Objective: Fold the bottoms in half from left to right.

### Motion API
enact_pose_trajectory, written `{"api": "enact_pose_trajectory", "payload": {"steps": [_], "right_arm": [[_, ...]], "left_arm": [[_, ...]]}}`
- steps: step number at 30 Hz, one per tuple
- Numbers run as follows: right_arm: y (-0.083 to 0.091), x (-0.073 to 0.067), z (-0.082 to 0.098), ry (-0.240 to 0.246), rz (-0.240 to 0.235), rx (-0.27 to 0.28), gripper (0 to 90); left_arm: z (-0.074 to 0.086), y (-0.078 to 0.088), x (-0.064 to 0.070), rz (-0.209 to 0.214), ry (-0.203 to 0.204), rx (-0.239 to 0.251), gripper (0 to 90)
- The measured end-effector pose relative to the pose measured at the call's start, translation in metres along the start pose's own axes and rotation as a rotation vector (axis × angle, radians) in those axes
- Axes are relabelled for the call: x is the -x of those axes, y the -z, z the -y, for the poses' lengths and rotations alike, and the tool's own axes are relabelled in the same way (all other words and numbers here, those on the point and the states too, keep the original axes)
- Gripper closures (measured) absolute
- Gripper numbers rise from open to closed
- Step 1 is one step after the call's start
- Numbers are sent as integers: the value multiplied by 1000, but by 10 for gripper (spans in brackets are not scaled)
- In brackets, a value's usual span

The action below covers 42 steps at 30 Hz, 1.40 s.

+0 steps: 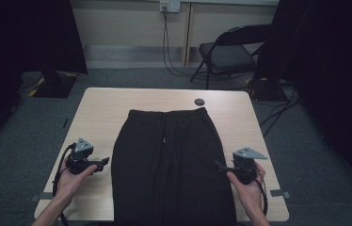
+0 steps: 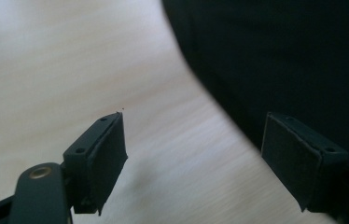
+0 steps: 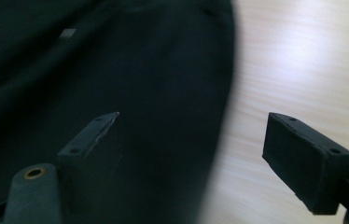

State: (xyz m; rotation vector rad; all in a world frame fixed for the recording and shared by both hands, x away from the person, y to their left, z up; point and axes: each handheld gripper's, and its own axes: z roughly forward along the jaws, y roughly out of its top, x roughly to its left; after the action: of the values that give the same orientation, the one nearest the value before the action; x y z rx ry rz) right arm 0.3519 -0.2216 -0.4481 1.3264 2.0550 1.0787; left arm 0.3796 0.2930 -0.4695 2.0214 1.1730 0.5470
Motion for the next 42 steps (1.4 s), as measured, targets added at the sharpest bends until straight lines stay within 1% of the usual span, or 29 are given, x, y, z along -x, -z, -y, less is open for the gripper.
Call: {"api": "enact_pose_trajectory", "payload": {"steps": [1,2,4,5,6,8,9,10,11,13,14,15,16,17,19,21,22,23,24,28,30,31,32,34,35,36,38,40,42], "right_arm": [[-2,-12,-4,33,-19,-1,205],[-4,-23,-8,67,-45,-8,212],[-9,-46,-16,123,-103,-16,229],[-13,-57,-20,148,-130,-20,236],[-15,-66,-23,165,-145,-20,251],[-23,-90,-32,204,-173,0,251],[-28,-101,-35,211,-198,-9,243],[-33,-109,-37,220,-220,-22,240],[-42,-123,-39,247,-251,-42,245],[-55,-141,-39,293,-261,-56,298],[-65,-153,-38,324,-292,-86,324],[-72,-159,-36,331,-311,-104,335],[-81,-168,-33,345,-338,-139,343],[-88,-174,-31,351,-355,-162,347],[-98,-182,-26,372,-348,-179,333],[-105,-182,-20,369,-346,-201,332],[-106,-180,-17,363,-345,-203,327],[-105,-177,-15,345,-349,-196,325],[-104,-174,-14,342,-341,-199,325],[-94,-163,-6,336,-328,-192,328],[-86,-158,-2,342,-333,-198,328],[-83,-155,0,346,-335,-200,328],[-79,-151,2,350,-336,-202,328],[-71,-142,8,349,-339,-205,328],[-67,-137,10,350,-338,-207,328],[-64,-133,11,346,-333,-213,328],[-58,-124,15,351,-336,-213,328],[-51,-117,20,350,-335,-215,328],[-44,-112,23,355,-336,-226,329]], "left_arm": [[-3,1,2,4,-15,11,240],[-7,2,4,27,-24,21,258],[-15,-1,8,72,-42,19,264],[-18,-3,10,77,-52,17,271],[-24,-6,14,82,-74,6,269],[-32,-14,19,112,-104,-14,260],[-34,-18,21,114,-113,-21,259],[-34,-25,24,106,-131,-40,258],[-34,-30,26,110,-137,-53,259],[-31,-45,29,159,-132,-97,272],[-30,-48,29,164,-129,-106,279],[-27,-52,29,175,-142,-104,275],[-25,-53,28,178,-152,-111,267],[-23,-54,28,177,-149,-110,267],[-20,-56,28,177,-132,-102,278],[-18,-56,30,163,-158,-98,283],[-18,-55,31,166,-157,-97,293],[-16,-54,32,168,-159,-92,302],[-14,-53,33,170,-156,-83,303],[-13,-48,40,178,-174,-106,307],[-10,-44,48,201,-187,-113,306],[-10,-42,53,214,-200,-126,306],[-10,-39,57,233,-201,-139,321],[-11,-36,58,279,-177,-134,348],[-12,-35,57,281,-167,-118,357],[-14,-35,54,278,-150,-101,351],[-17,-36,48,252,-111,-78,345],[-22,-41,42,231,-83,-94,336],[-25,-45,39,232,-64,-85,336]]}}
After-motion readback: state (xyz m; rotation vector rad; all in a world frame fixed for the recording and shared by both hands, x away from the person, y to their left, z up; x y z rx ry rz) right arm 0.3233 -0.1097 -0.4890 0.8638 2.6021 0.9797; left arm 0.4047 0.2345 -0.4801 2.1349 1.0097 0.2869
